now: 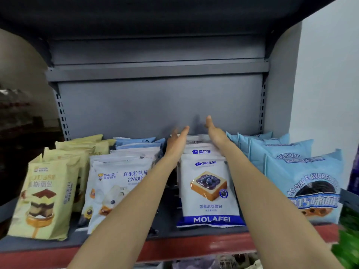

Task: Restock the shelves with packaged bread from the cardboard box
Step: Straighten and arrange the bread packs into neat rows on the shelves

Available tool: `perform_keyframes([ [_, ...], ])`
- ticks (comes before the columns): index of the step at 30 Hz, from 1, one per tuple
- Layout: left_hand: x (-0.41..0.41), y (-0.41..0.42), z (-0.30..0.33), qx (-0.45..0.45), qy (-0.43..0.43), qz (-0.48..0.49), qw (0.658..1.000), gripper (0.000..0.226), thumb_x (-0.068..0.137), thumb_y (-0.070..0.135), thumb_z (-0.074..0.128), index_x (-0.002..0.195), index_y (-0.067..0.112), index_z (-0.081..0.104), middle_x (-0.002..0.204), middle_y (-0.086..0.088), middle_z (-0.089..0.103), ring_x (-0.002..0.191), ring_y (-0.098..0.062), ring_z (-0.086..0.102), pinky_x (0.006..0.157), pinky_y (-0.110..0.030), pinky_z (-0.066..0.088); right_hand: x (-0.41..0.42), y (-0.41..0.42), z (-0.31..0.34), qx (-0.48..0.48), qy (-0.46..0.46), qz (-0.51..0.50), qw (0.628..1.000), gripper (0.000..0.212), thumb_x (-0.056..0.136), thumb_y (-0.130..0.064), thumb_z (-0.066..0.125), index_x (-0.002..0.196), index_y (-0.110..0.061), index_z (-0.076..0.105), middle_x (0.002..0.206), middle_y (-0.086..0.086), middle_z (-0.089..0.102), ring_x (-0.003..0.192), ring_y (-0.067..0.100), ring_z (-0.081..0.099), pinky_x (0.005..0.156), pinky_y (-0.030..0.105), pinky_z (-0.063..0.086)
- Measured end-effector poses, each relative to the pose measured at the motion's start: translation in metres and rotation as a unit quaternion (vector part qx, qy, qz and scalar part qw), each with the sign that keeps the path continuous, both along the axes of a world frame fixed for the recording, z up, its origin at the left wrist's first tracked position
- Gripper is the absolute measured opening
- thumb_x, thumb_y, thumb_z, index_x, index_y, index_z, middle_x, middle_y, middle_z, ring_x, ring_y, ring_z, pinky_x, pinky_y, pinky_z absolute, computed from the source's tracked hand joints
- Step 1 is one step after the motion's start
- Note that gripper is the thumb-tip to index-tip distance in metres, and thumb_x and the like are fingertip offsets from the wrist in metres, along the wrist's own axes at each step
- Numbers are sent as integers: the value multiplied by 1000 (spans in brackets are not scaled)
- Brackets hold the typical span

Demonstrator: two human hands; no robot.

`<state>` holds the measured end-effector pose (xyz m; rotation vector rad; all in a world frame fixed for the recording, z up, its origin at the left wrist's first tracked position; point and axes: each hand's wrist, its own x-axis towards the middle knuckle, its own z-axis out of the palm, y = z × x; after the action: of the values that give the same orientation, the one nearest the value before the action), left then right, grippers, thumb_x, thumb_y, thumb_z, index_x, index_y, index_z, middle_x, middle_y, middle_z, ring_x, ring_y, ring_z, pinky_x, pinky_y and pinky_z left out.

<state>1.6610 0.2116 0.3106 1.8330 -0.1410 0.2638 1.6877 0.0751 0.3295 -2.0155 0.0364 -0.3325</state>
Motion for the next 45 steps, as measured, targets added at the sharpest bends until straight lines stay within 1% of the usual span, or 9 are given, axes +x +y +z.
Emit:
perform_keyframes([
  [10, -2, 11, -8, 232, -109, 73, 964, 64, 94, 53, 41, 149, 30, 19, 160, -6, -1, 144, -28, 16, 113, -41, 19, -24, 12, 7, -100, -86, -75, 988, 62, 99, -50, 10, 134, -15, 47, 137, 21, 47, 129, 37, 39, 109, 45, 25],
  [17, -67, 16, -6, 18, -189, 20, 982, 42, 94, 34, 48, 137, 30, 45, 144, 2, 43, 132, -13, 39, 111, -34, 31, -111, 14, -28, -30, -255, -50, 965, 35, 96, -33, 46, 129, -22, 52, 129, 8, 52, 122, 23, 45, 102, 35, 34],
  [20, -104, 18, -38, 11, -189, -1, 982, 58, 84, 25, 58, 139, 25, 40, 143, 3, 42, 132, -10, 37, 108, -15, 26, -149, 17, -74, -83, -214, -44, 972, 54, 89, -31, 57, 139, -28, 39, 145, 10, 33, 135, 27, 29, 110, 39, 26],
  [23, -120, 18, -65, 33, -127, -40, 991, 96, 62, 27, 64, 148, 19, 21, 150, 5, 27, 137, -6, 24, 113, -23, 21, -163, 14, -101, -98, -142, 1, 985, 77, 83, -38, 64, 146, -34, 20, 153, 14, 14, 143, 28, 15, 111, 39, 21],
  [27, -121, 22, -84, 59, -25, -169, 984, 122, 64, -8, 70, 149, 22, -11, 139, 13, 35, 120, -1, 43, 81, -7, 45, -156, 8, -101, -30, -85, 99, 991, 94, 81, -41, 67, 147, -40, 1, 152, 12, 14, 131, 21, 37, 101, 25, 29],
  [34, -102, 19, -76, 234, -86, -39, 967, 149, 53, 7, 87, 140, 29, -33, 154, -4, 20, 132, -23, 38, 101, -42, 43, -136, 8, -90, -108, -98, 103, 984, 100, 82, -40, 68, 145, -45, -10, 153, 13, 4, 135, 33, 32, 112, 38, 30],
  [37, -101, 15, -72, 180, -86, -80, 977, 146, 56, 0, 84, 141, 22, -32, 147, 1, 26, 128, -22, 42, 100, -41, 44, -142, 0, -85, -109, -92, 85, 986, 104, 80, -26, 72, 148, -38, -7, 144, 19, 22, 123, 30, 44, 92, 21, 33],
  [41, -104, 18, -73, 187, -116, -64, 973, 132, 62, -5, 75, 146, 27, -21, 136, 6, 33, 111, -15, 49, 89, -37, 51, -150, -2, -87, -96, -66, 109, 987, 113, 74, 10, 60, 145, -45, -8, 147, 18, 14, 106, 25, 49, 76, 27, 47],
  [45, -105, 18, -76, 273, -145, -38, 950, 117, 71, 5, 70, 140, 49, -13, 145, -16, 26, 117, -30, 50, 94, -37, 46, -147, 5, -90, -75, -95, 109, 987, 110, 74, 15, 54, 146, -42, -6, 146, 14, 10, 121, 28, 44, 85, 22, 44],
])
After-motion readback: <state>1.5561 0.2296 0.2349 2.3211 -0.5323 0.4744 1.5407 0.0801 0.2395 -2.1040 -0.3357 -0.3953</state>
